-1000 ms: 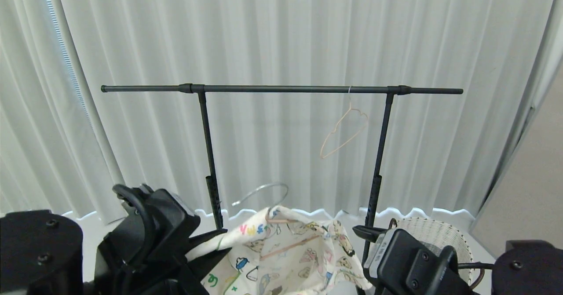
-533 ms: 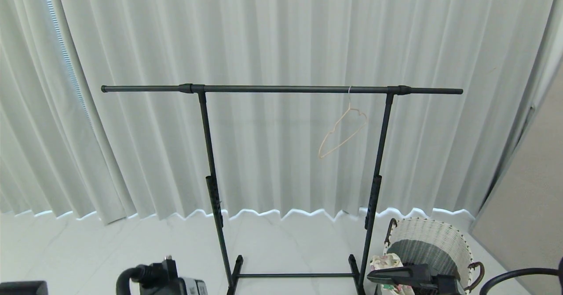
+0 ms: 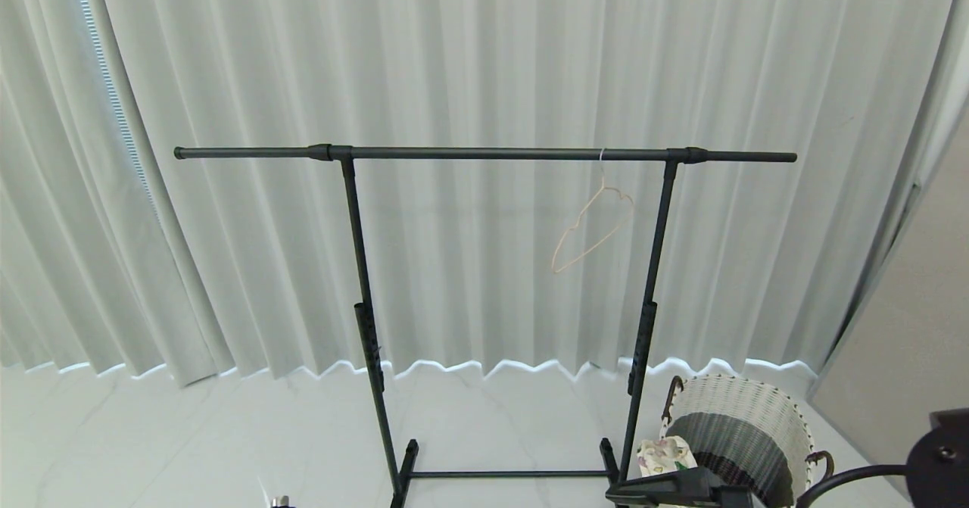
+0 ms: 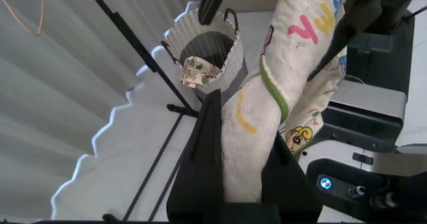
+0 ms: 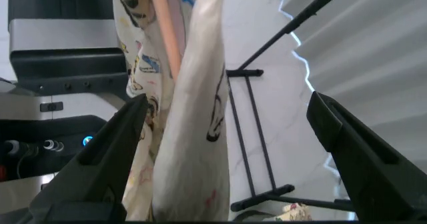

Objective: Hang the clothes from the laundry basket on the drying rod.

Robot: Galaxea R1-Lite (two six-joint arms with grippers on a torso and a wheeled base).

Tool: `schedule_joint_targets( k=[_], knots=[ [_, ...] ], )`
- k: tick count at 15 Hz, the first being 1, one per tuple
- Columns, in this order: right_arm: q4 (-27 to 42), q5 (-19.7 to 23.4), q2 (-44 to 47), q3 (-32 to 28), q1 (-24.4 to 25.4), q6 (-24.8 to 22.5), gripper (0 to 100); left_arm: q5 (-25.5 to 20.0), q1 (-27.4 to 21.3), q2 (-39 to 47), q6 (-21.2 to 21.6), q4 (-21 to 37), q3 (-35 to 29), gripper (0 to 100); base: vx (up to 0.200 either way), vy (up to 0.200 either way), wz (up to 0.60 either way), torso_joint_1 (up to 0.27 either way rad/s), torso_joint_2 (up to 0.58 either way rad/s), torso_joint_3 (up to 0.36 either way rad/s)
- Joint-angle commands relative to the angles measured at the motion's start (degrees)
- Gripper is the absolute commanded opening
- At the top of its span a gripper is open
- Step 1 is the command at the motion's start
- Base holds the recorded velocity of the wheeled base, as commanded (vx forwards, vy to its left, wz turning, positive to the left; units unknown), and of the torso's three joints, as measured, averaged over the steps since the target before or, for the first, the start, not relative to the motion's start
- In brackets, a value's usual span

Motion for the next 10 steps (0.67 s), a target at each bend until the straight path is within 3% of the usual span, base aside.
schedule_joint_targets(
  k=[1,2,10],
  knots=[
    [-0.02,-0.12,0.7,0.1,-0.05,-0.01,100,0.03,-0.04,-0.29,-0.01,-0.01,-0.1,0,0.0,0.0,0.0,0.0,0.0,0.0],
    [-0.02,-0.21,0.7,0.19,-0.05,-0.01,0,0.03,-0.04,-0.46,-0.01,-0.01,-0.19,0,0.0,0.0,0.0,0.0,0.0,0.0],
    [-1.25,-1.96,0.78,0.19,-3.3,-3.52,0,0.12,-0.13,-1.52,0.87,-0.01,-0.36,0,0.0,0.0,0.0,0.0,0.0,0.0]
  ],
)
